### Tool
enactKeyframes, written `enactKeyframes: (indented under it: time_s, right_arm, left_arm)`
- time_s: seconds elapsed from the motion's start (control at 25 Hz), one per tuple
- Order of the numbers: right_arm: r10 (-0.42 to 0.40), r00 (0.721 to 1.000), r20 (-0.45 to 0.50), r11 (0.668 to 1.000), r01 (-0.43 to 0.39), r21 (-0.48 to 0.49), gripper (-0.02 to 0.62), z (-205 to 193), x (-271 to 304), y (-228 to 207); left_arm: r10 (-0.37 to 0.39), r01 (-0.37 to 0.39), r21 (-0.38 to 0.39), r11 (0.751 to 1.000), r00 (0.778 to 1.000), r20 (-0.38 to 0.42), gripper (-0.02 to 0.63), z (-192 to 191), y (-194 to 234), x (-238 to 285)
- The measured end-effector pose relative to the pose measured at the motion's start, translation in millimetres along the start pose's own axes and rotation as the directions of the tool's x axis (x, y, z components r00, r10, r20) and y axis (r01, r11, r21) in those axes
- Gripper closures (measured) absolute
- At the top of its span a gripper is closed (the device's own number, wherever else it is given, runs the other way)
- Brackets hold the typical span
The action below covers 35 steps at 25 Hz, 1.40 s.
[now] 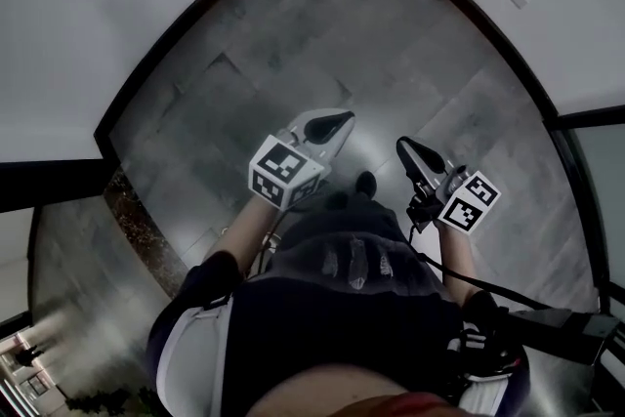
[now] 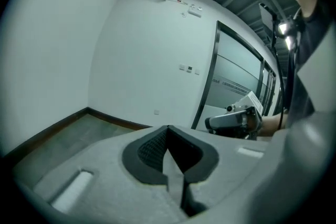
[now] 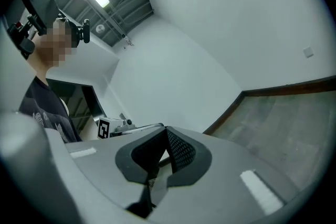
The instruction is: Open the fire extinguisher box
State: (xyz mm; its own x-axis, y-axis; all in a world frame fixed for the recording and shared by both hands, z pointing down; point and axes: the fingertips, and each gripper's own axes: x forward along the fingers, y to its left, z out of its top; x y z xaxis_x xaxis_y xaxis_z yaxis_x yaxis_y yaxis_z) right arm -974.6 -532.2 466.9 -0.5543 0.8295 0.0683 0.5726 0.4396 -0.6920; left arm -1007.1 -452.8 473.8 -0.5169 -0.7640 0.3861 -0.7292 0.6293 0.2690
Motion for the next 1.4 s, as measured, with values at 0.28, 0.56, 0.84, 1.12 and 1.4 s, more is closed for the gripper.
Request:
enactKeyframes:
  time_s: [0.28, 0.56, 0.84, 1.12, 1.4]
  right_arm:
    - [0.065, 0.998, 0.026, 0.996, -0.066, 0.056, 0.594, 11, 13, -8]
    - [0.115, 0.993, 0.021, 0.986, -0.117, 0.115, 0.594, 18, 12, -39]
    - [0.110, 0.994, 0.025, 0.987, -0.112, 0.112, 0.594, 38, 18, -64]
    - [-0.009, 0.999, 0.034, 0.990, 0.004, 0.141, 0.594, 76, 75, -124]
    - [-0.095, 0.994, 0.049, 0.986, 0.088, 0.140, 0.594, 128, 149, -162]
  left_arm:
    - [0.053, -0.052, 0.034, 0.998, 0.999, -0.011, 0.606, 11, 7, -3]
    - [0.073, -0.072, 0.075, 0.995, 0.997, -0.013, 0.606, 25, 16, 23]
    - [0.040, -0.040, 0.110, 0.993, 0.999, 0.003, 0.606, 46, 34, 49]
    - [-0.068, 0.070, 0.082, 0.994, 0.998, -0.018, 0.606, 72, 107, 106]
    - [-0.186, 0.188, 0.075, 0.979, 0.982, -0.033, 0.606, 116, 198, 150]
